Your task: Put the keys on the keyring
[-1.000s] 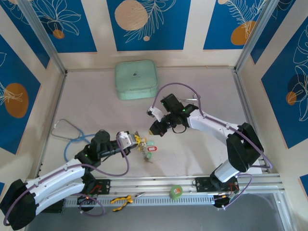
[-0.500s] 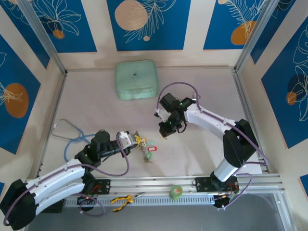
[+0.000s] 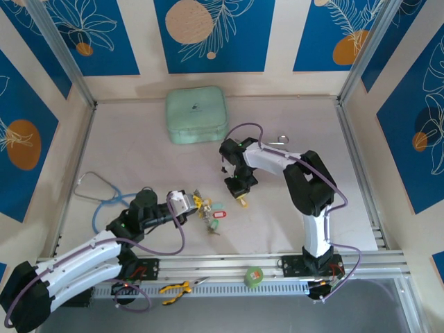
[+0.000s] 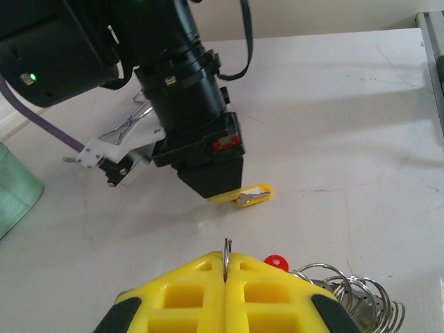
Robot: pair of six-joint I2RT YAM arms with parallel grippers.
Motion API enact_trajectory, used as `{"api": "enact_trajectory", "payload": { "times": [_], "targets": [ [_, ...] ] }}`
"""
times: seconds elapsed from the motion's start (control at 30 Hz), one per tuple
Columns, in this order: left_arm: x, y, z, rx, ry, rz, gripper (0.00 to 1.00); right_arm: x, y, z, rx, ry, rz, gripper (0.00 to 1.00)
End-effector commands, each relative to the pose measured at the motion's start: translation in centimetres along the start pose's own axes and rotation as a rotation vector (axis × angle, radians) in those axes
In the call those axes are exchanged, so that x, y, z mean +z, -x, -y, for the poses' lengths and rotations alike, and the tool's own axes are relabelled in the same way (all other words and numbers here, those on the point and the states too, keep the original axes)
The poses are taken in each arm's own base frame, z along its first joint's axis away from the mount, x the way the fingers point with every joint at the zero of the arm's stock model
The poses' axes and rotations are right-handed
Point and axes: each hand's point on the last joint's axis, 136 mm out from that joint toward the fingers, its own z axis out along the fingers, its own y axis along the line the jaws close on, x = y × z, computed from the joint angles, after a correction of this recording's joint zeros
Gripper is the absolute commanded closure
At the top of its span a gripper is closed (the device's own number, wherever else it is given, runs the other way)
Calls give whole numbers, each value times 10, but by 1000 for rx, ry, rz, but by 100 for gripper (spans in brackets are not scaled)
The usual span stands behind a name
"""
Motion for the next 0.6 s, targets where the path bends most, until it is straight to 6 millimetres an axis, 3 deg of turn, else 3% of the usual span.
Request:
{"api": "enact_trajectory", "payload": {
  "times": [0.0,0.37,0.57],
  "targets": [
    [-1,4,1,20,-1,19,100,0,12,0,12,-3,21,100],
    [0,4,1,25,-4,18,100,5,13,2,23,-6,19,88],
    [0,4,1,25,-5,18,100,4,10,3,25,-8,16,86]
  ]
}}
